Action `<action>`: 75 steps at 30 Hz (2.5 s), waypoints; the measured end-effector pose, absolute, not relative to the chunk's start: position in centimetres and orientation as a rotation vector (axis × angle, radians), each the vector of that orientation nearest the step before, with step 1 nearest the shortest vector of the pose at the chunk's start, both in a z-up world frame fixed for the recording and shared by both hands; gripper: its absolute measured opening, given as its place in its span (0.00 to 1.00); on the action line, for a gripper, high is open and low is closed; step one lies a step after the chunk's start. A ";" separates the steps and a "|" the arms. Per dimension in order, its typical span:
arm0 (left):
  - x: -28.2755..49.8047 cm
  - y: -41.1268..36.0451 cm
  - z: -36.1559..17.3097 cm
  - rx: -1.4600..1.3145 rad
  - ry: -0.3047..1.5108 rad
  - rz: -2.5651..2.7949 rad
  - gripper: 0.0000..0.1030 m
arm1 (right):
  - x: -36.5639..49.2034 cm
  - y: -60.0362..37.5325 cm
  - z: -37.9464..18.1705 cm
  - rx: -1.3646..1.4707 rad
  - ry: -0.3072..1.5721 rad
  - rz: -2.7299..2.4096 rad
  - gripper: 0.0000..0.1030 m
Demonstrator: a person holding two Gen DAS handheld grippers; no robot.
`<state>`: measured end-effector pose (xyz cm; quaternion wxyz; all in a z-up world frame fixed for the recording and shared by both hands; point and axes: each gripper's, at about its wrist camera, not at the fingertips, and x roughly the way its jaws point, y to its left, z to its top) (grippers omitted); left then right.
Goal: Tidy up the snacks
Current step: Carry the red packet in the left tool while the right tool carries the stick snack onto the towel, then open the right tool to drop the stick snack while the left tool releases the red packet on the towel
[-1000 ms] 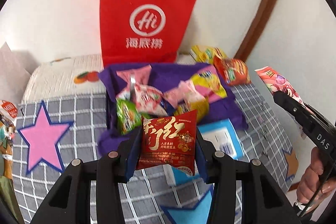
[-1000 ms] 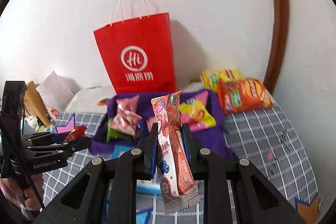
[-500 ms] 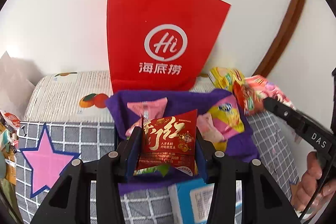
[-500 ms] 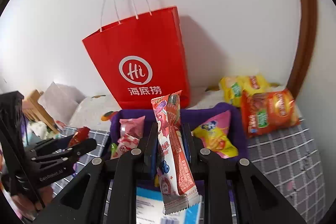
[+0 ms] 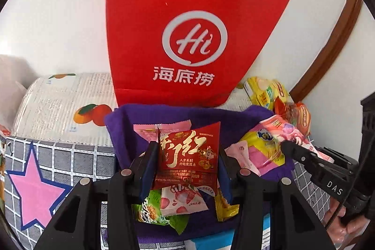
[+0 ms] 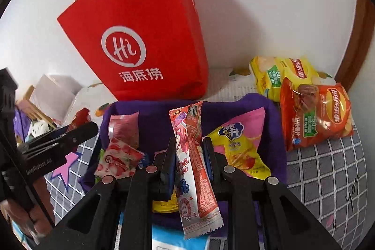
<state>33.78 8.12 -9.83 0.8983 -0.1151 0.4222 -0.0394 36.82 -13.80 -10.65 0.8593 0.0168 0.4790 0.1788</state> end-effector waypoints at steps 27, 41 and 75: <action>34.5 8.8 -11.4 -0.268 0.936 -0.107 0.43 | 38.6 -12.6 -16.4 -0.135 1.198 0.303 0.25; 34.3 8.2 -11.5 -0.259 0.943 -0.125 0.43 | 38.4 -12.4 -15.2 -0.146 1.144 0.305 0.48; 35.7 6.3 -14.9 -0.248 1.079 -0.163 0.47 | 37.6 -13.8 -11.8 -0.109 1.050 0.263 0.48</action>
